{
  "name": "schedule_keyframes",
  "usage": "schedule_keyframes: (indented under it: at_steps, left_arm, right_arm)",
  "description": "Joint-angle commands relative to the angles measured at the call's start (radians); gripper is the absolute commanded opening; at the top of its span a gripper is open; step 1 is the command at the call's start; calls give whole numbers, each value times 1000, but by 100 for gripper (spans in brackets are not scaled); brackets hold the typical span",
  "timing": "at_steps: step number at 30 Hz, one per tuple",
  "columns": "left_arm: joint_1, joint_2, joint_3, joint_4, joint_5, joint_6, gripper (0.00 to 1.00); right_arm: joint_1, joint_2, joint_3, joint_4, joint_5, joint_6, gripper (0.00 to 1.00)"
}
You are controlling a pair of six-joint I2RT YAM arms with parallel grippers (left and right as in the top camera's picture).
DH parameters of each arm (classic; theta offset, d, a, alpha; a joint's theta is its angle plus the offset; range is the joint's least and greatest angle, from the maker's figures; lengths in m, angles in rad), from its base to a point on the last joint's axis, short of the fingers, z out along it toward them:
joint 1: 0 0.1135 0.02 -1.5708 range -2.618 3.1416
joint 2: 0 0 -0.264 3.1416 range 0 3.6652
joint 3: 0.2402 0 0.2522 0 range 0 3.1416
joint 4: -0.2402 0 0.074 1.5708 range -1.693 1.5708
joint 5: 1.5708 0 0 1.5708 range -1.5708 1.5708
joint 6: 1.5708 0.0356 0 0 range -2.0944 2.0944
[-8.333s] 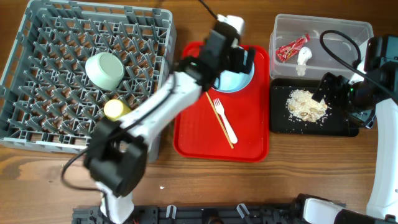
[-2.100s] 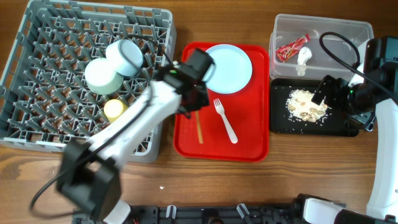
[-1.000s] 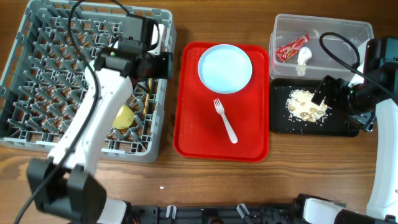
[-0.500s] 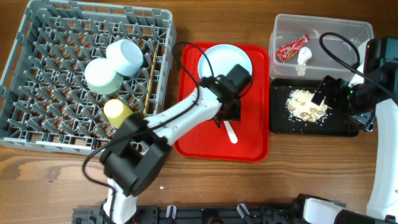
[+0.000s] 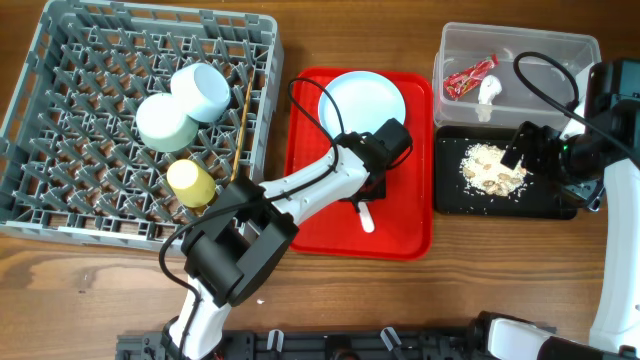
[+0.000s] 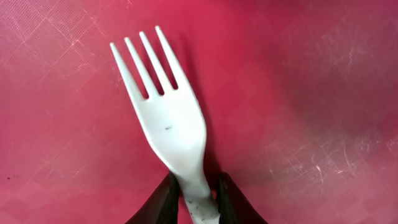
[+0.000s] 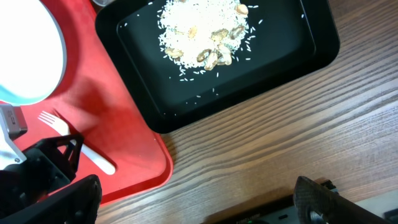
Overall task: Sort waste into correct bins and load items into the dishwasher rack
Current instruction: 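Grasp the white plastic fork on the red tray with the left gripper, then insert the white fork into the dish rack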
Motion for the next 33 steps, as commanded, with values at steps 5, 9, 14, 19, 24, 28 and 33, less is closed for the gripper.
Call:
schedule_keyframes:
  at_steps: [5, 9, 14, 19, 24, 28, 33]
  left_arm:
    - [-8, 43, -7, -16, 12, -13, 10]
    - [-2, 6, -3, -34, 11, -12, 8]
    - [36, -140, -1, -42, 4, 25, 4]
    - [144, -356, -1, -71, -58, 221, 4]
    - [376, -449, -1, -110, -81, 522, 4]
    - [538, -398, -2, -98, -77, 663, 4]
    - [605, -315, -1, -32, 18, 700, 4]
  right_arm:
    - [-3, -13, 19, -4, 14, 8, 100]
    - [-3, -13, 19, -4, 14, 7, 100]
    - [-3, -13, 19, -4, 14, 8, 100]
    - [-3, -13, 19, -4, 14, 8, 100]
    - [-3, -13, 19, -4, 14, 8, 100]
    - [-3, -13, 19, -5, 14, 8, 100]
    - [-3, -13, 19, -5, -2, 8, 100]
